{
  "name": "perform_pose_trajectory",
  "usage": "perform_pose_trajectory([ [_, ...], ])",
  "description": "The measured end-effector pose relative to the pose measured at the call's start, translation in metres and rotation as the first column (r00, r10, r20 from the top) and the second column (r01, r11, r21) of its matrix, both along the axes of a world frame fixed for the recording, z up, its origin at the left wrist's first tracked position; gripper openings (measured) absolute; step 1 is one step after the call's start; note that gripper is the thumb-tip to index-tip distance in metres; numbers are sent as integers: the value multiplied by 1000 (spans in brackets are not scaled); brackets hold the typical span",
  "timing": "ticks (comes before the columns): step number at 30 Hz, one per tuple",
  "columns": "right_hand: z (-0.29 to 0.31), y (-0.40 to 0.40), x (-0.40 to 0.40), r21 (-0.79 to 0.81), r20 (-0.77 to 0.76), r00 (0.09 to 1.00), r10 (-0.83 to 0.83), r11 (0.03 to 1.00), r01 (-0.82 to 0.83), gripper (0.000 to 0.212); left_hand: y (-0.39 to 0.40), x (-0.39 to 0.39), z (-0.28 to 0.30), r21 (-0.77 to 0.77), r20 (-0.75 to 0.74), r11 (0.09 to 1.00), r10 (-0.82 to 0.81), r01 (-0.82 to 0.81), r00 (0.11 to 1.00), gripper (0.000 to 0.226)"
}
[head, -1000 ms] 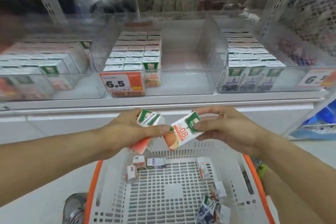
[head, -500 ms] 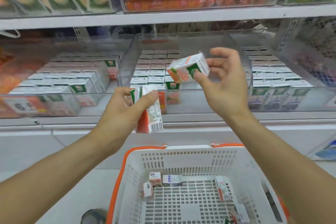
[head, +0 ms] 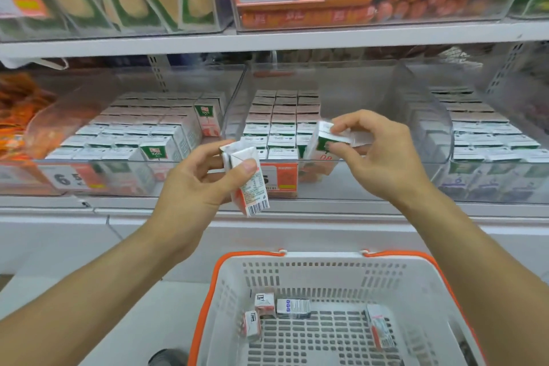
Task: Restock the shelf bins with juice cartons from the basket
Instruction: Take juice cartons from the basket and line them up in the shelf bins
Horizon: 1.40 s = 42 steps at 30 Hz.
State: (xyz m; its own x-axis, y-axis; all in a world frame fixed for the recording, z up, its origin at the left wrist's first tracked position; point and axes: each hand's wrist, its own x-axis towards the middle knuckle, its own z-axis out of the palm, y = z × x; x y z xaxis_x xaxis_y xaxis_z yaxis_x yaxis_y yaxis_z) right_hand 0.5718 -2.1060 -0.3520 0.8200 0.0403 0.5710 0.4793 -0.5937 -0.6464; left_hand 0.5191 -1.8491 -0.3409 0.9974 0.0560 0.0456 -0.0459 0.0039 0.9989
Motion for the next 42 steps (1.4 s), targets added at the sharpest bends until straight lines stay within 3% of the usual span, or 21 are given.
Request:
perform_pose_trajectory([
  [7, -6, 17, 7, -255, -25, 999, 27, 966, -32, 8, -6, 3, 2, -36, -39, 999, 19, -20, 999, 51],
  [9, -5, 16, 9, -361, -57, 998, 29, 931, -48, 14, -9, 3, 2, -49, -63, 999, 9, -12, 998, 50],
  [13, -4, 11, 6, -412, -147, 985, 89, 900, -143, 22, -11, 3, 0, -108, -96, 989, -110, 99, 989, 49],
  [15, -7, 11, -2, -462, -113, 991, 76, 879, -121, 20, -8, 3, -2, -175, -112, 971, -186, 165, 976, 54],
  [17, -8, 17, -14, -315, -25, 994, 109, 943, -111, 19, -7, 2, -1, -236, -129, 944, -265, 229, 956, 63],
  [19, -2, 30, -32, 97, -172, 947, 272, 961, -258, 21, -6, 0, -1, -276, -120, 915, -336, 294, 934, 74],
  [21, 3, 43, -49, 454, -388, 737, 554, 811, -369, 37, -8, -2, -1, -283, -100, 899, -374, 334, 922, 73],
  [23, 0, 49, -61, 555, -452, 580, 678, 722, -412, 49, -11, -5, 1, -180, -87, 921, -364, 345, 927, 59],
  [25, -3, 52, -66, 625, -413, 564, 715, 673, -396, 53, -14, -9, 2, 80, -59, 934, -344, 348, 937, 47],
  [28, -10, 58, -66, 676, -371, 620, 691, 659, -330, 54, -11, -11, 3, 391, 30, 868, -346, 308, 938, 35],
  [32, -12, 71, -67, 601, -341, 756, 559, 748, -282, 50, 0, -12, 13, 620, 156, 781, -213, 72, 965, 46],
  [35, -14, 81, -70, 514, -321, 831, 454, 821, -249, 44, 6, -17, 24, 806, 236, 587, -197, -78, 952, 52],
  [39, -14, 90, -74, 394, -302, 849, 433, 868, -303, 40, 24, -18, 35, 893, 207, 449, -341, -35, 917, 34],
  [42, -16, 86, -72, 148, -209, 923, 322, 944, -296, 39, 44, -14, 44, 854, 395, 471, -306, -222, 866, 38],
])
